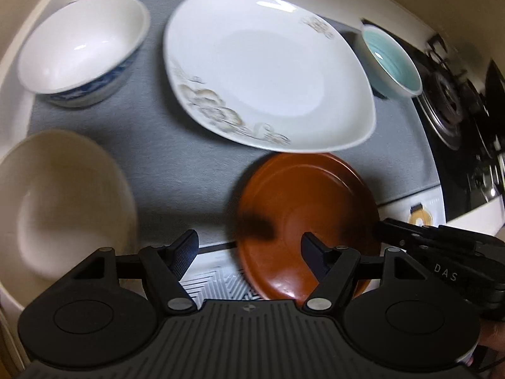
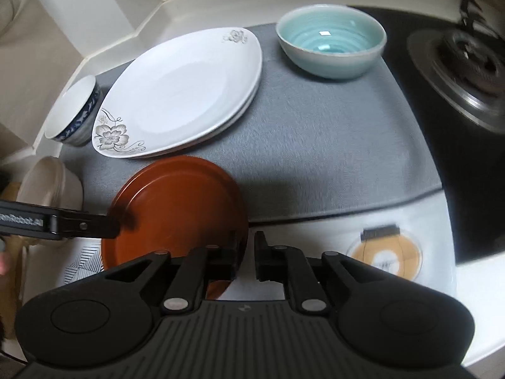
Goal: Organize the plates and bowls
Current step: 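Move both grippers to the brown plate rim and close on it, then carry the brown plate onto the stacked white plates and open both grippers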
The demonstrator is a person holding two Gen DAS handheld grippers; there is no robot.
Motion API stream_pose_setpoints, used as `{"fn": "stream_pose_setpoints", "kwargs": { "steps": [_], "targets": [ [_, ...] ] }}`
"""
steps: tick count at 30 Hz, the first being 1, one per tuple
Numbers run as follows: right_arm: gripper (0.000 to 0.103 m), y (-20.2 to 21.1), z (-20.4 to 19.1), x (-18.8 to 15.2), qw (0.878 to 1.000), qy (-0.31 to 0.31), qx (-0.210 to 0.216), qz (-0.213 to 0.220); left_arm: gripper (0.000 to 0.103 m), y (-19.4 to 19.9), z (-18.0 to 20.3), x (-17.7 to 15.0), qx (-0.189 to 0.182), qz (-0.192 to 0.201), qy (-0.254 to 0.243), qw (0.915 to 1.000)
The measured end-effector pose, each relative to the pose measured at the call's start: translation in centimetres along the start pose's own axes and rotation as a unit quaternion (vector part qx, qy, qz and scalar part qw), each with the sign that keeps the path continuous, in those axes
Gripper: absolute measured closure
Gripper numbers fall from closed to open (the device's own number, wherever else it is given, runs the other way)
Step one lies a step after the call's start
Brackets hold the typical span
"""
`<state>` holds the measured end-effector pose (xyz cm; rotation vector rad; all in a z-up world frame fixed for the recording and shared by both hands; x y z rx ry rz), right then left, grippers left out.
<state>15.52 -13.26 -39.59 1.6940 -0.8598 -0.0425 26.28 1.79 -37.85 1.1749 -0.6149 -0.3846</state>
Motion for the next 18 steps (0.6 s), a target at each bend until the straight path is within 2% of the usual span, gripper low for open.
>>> {"fn": "stream_pose_setpoints", "kwargs": {
  "steps": [2,3,5,9,18],
  "targets": [
    [0.067,-0.2,-0.1,-0.4,1.0,-0.001,0.0,-0.001,0.061,-0.4,0.5,-0.1,0.009,0.001,-0.021,0.9997],
    [0.067,-0.3,-0.2,-0.6,1.0,-0.001,0.0,-0.001,0.088,-0.8,0.8,-0.3,0.005,-0.011,-0.029,0.9995],
    [0.067,-0.4,-0.4,-0.8,1.0,-0.002,0.0,-0.002,0.091,-1.2,0.6,-0.6,-0.007,-0.024,-0.02,0.9995],
    [0.067,-0.1,-0.9,-0.9,1.0,0.009,0.001,0.003,0.092,-0.8,0.9,-0.8,0.001,-0.012,-0.045,0.9989],
    [0.068,-0.6,-0.5,-0.9,1.0,-0.009,0.005,0.002,0.092,-0.9,0.6,-0.7,-0.014,-0.027,-0.005,0.9995]
  ]
}}
Point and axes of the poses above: each gripper's, at about its wrist camera, not at the fingertips, and y roughly against the way its jaws point, z to its right, x to its top, the point moved 7 cm from there along -y, roughly the way its jaws point, and after that the axes turned 3 degrees about -y, right-handed, at the moved point
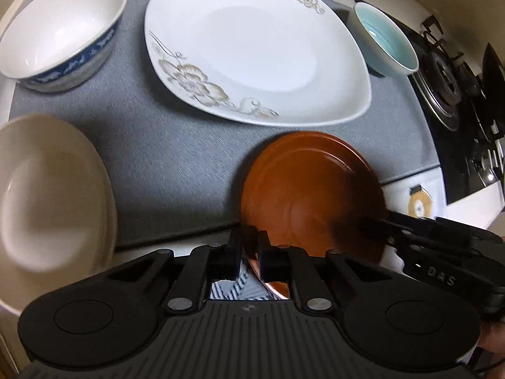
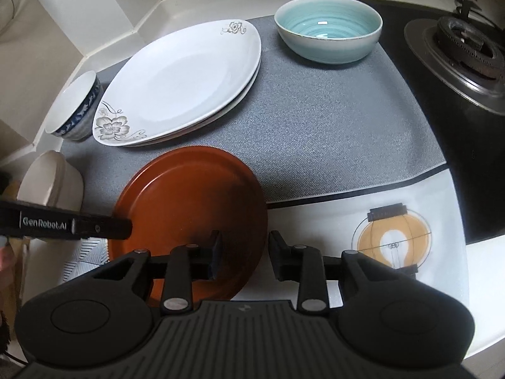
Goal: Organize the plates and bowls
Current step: 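Carry the brown plate onto the stacked white plates and open both grippers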
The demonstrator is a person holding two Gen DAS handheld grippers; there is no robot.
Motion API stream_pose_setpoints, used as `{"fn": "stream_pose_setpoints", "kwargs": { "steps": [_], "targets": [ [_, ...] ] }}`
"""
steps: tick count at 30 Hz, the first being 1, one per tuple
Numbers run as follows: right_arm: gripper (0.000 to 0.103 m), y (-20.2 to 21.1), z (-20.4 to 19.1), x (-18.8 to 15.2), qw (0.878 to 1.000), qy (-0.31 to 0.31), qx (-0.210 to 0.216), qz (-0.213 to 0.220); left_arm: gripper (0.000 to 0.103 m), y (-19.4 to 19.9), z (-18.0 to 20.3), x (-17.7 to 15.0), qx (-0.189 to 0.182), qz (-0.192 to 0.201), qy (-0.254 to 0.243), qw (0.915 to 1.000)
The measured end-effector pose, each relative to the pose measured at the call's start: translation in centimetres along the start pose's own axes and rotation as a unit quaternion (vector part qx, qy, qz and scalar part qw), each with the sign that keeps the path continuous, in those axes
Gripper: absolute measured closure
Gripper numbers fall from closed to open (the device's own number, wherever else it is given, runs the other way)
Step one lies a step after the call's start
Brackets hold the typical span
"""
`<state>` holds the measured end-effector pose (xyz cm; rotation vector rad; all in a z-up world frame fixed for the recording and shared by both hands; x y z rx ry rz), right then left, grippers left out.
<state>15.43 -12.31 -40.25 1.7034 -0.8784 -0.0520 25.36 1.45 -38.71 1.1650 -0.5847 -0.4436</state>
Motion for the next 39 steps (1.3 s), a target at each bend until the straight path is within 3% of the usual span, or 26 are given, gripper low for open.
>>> {"fn": "stream_pose_setpoints", "kwargs": {
  "steps": [4,9,15,24,28,31,34,39],
  "targets": [
    [0.076,1.2,-0.5,0.2,1.0,0.015,-0.004,0.009,0.092,1.8,0.8,-0.2,0.014,0.013,-0.018,0.9996],
    [0.077,3.8,-1.6,0.7,0.999,0.026,-0.002,0.027,0.09,4.7,0.9,-0.7,-0.008,0.027,-0.019,0.9994],
    [0.078,6.4,-3.8,2.1,0.996,0.066,0.009,0.056,0.091,7.8,-0.1,-0.1,-0.021,0.049,-0.002,0.9986],
    [0.077,5.8,-5.6,3.6,0.997,0.052,0.039,0.048,0.091,10.1,-2.1,1.2,-0.03,0.081,0.048,0.9951],
    [0.077,5.6,-6.6,4.5,0.997,0.057,0.032,0.049,0.091,11.3,-3.1,2.9,-0.046,0.095,0.078,0.9914],
    [0.077,5.6,-7.6,6.0,0.996,0.044,0.044,0.065,0.091,12.0,-3.2,4.8,-0.005,0.118,0.042,0.9922],
    [0.077,4.9,-7.9,7.5,0.996,0.037,0.038,0.075,0.091,11.8,-3.4,6.9,0.007,0.135,0.03,0.9904],
    [0.077,3.1,-6.9,9.3,0.996,-0.003,0.025,0.082,0.091,10.0,-3.8,9.3,0.003,0.122,0.043,0.9915]
  ]
}}
Point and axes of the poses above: each gripper's, at about its wrist camera, not at the fingertips, and y roughly against the way its jaws point, z to its right, x to its top, the point moved 7 cm from there along -y, roughly the way its jaws point, and after that the axes turned 3 degrees about -y, right-handed, at the moved point
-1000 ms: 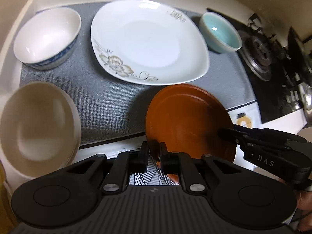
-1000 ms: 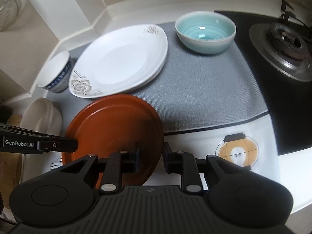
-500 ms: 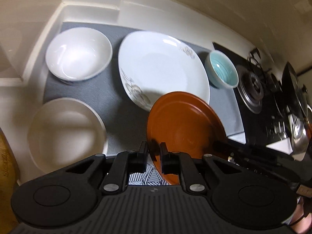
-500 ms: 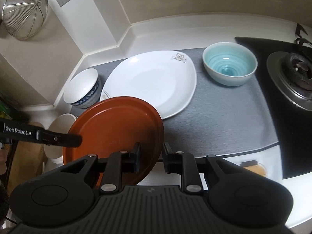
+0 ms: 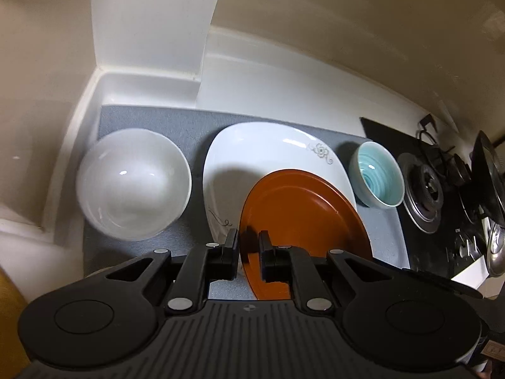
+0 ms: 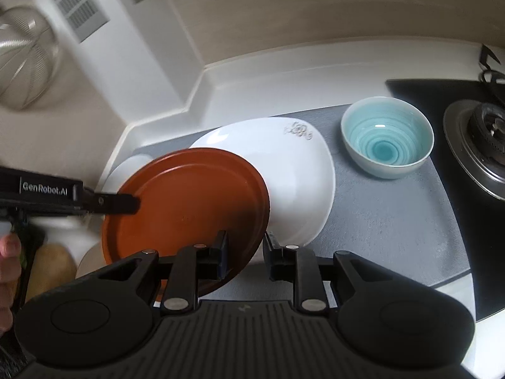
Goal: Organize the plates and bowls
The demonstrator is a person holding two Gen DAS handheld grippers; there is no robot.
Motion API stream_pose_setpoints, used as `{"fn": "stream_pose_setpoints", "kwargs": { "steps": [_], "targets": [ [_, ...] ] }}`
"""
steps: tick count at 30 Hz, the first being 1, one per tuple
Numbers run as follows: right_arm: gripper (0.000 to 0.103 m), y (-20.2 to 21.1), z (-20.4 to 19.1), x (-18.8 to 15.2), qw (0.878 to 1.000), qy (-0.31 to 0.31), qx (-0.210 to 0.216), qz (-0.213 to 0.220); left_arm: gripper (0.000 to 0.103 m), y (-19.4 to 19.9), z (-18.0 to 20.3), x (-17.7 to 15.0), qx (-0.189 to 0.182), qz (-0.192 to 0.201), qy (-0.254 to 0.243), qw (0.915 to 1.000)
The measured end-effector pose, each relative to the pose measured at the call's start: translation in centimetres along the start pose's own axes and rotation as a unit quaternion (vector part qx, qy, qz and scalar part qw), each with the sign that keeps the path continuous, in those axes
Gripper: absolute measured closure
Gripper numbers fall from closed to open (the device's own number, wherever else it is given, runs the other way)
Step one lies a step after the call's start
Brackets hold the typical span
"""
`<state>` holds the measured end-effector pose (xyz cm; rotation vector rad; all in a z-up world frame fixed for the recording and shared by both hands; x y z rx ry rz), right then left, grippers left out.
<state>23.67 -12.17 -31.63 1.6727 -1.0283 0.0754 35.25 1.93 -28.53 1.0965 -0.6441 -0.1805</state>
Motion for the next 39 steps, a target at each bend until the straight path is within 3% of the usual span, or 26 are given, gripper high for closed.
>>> {"fn": "stream_pose_setpoints", "kwargs": {
  "steps": [7,12,18,19,21,23,27,32,39],
  "targets": [
    [0.077,-2.0,1.2,1.5,0.999,0.0,-0.026,0.02,0.091,-3.4,0.4,2.0,0.01,-0.009,-0.003,0.9999],
    [0.079,-4.3,3.0,1.8,0.999,-0.019,-0.034,0.008,0.091,-5.3,1.5,4.0,0.006,0.023,-0.031,0.9992],
    [0.083,-6.4,3.7,1.5,0.999,0.004,-0.051,0.002,0.092,-8.8,0.5,3.6,0.015,0.011,-0.031,0.9993],
    [0.085,-6.7,3.8,1.5,0.999,0.006,-0.049,0.004,0.097,-9.3,0.2,3.5,0.024,0.011,-0.03,0.9992],
    [0.086,-7.2,3.6,1.6,0.999,0.02,-0.05,0.007,0.097,-10.3,-0.7,3.0,0.041,0.001,-0.025,0.9989],
    [0.086,-7.6,3.4,1.9,0.998,0.036,-0.057,0.013,0.097,-10.5,-0.8,3.1,0.038,0.013,-0.029,0.9988],
    [0.085,-7.1,4.0,2.6,0.999,0.01,-0.047,0.017,0.097,-9.3,-0.8,3.0,0.059,0.022,-0.044,0.9971],
    [0.085,-4.9,4.8,2.6,0.999,-0.006,-0.031,0.025,0.097,-6.7,-0.2,2.3,0.041,0.05,-0.06,0.9961],
    [0.085,-6.9,4.1,1.5,1.0,-0.013,0.0,-0.005,0.096,-9.4,0.3,1.8,0.067,0.014,-0.078,0.9946]
  ]
}}
Point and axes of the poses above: each gripper's, at about its wrist camera, not at the fingertips, and y roughly against the way its jaws point, z to its right, x to its top, the point moved 7 cm from there along -y, roughly the way its jaws point, and after that the axes turned 3 degrees about -y, right-handed, at the moved point
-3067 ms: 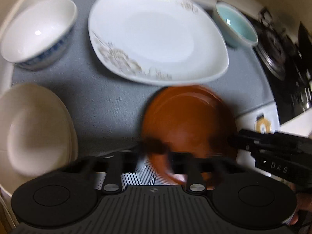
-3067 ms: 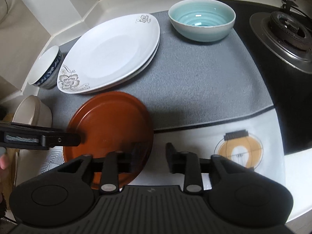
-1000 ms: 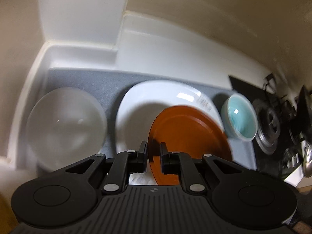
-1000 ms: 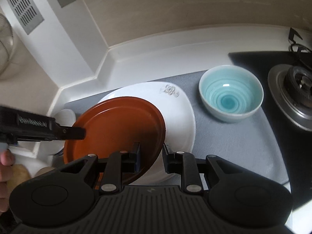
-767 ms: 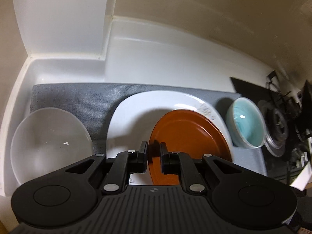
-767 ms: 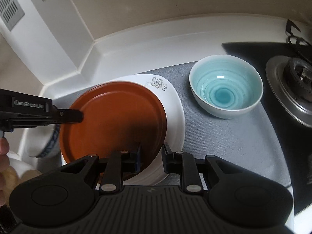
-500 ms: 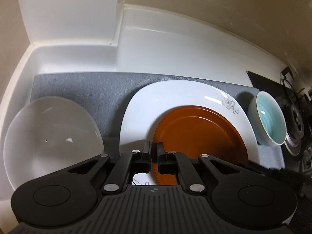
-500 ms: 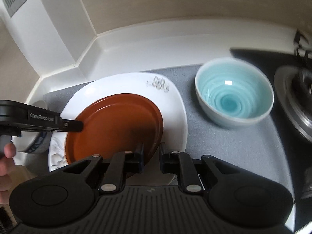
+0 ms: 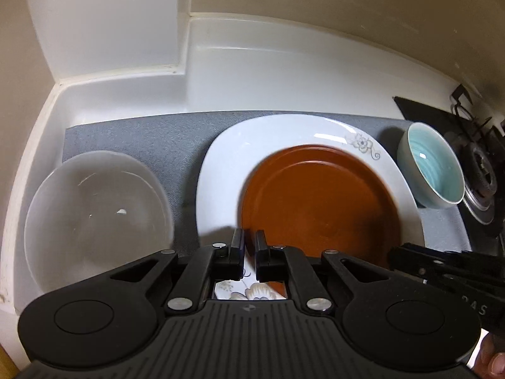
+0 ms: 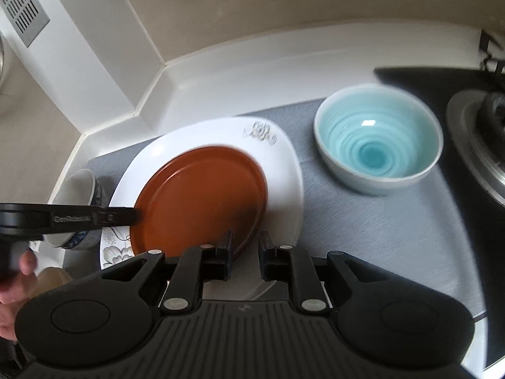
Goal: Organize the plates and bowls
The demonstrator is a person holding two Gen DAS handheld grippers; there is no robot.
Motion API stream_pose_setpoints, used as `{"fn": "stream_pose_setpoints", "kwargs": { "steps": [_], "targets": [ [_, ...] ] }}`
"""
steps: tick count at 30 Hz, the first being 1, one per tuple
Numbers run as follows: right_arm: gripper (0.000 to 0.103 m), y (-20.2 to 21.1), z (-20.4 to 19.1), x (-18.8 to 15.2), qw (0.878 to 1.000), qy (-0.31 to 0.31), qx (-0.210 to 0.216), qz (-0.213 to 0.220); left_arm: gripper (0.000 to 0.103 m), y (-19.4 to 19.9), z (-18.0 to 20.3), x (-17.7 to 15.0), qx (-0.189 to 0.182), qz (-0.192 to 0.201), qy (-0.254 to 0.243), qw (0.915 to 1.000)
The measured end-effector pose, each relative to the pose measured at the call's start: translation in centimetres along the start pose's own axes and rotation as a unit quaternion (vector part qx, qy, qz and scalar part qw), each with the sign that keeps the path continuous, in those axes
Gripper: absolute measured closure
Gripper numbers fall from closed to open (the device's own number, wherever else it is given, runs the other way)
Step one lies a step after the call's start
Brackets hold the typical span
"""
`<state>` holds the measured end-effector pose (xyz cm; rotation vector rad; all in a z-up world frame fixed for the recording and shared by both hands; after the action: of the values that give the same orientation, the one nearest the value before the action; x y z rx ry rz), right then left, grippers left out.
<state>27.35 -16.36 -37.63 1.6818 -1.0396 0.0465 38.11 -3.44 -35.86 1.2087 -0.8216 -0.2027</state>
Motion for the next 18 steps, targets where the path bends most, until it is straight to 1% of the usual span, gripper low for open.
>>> {"fn": "stream_pose_setpoints", "kwargs": {
  "steps": [3,6,7,8,9,10,11,12,13,14,17,18],
  "targets": [
    [0.085,-0.2,0.2,0.3,1.0,-0.009,0.0,0.0,0.096,0.0,0.4,0.1,0.011,-0.002,-0.006,0.9999],
    [0.084,0.4,0.5,0.3,1.0,-0.015,-0.003,0.006,0.096,1.2,-0.1,0.0,0.015,-0.011,0.013,0.9997],
    [0.084,0.9,0.5,0.3,1.0,-0.016,-0.004,0.007,0.094,2.3,-0.6,-0.1,0.01,-0.003,0.025,0.9996],
    [0.081,1.3,0.6,0.1,1.0,-0.02,-0.001,0.006,0.091,3.8,-0.9,-0.6,-0.002,0.011,0.035,0.9993],
    [0.076,1.7,0.5,-0.1,1.0,-0.028,0.005,0.002,0.079,5.2,-1.4,-0.9,-0.01,0.027,0.042,0.9987],
    [0.062,2.3,0.4,-0.4,0.999,-0.034,0.022,0.0,0.062,6.6,-2.3,-1.2,-0.011,0.044,0.052,0.9977],
    [0.046,2.7,0.0,-0.7,0.998,-0.036,0.041,-0.004,0.054,8.0,-3.5,-1.7,-0.005,0.061,0.064,0.9961],
    [0.039,3.1,-0.5,-1.1,0.998,-0.031,0.053,-0.009,0.047,9.1,-4.7,-2.2,0.001,0.076,0.078,0.994],
    [0.028,3.4,-1.1,-1.4,0.998,-0.022,0.057,-0.013,0.047,9.8,-6.0,-2.8,0.007,0.088,0.093,0.9917],
    [0.026,3.6,-1.8,-1.6,0.998,-0.012,0.06,-0.012,0.047,10.4,-7.3,-3.3,0.016,0.093,0.109,0.9896],
    [0.026,3.7,-4.2,-1.5,0.997,0.012,0.075,-0.008,0.047,10.6,-11.0,-4.6,0.039,0.098,0.149,0.9832],
    [0.026,3.6,-5.1,-1.4,0.996,0.023,0.082,-0.006,0.05,10.3,-11.8,-4.9,0.042,0.093,0.158,0.9822]
  ]
}}
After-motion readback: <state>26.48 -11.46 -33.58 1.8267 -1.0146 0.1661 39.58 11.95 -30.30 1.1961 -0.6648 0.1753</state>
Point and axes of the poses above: each gripper's, at about its wrist camera, not at the fingertips, and y roughly against the way its jaws point, z to its right, x to its top, the point moved 7 cm from there along -y, roughly the way its jaws point, and after that the axes turned 3 degrees about -y, right-handed, at the moved point
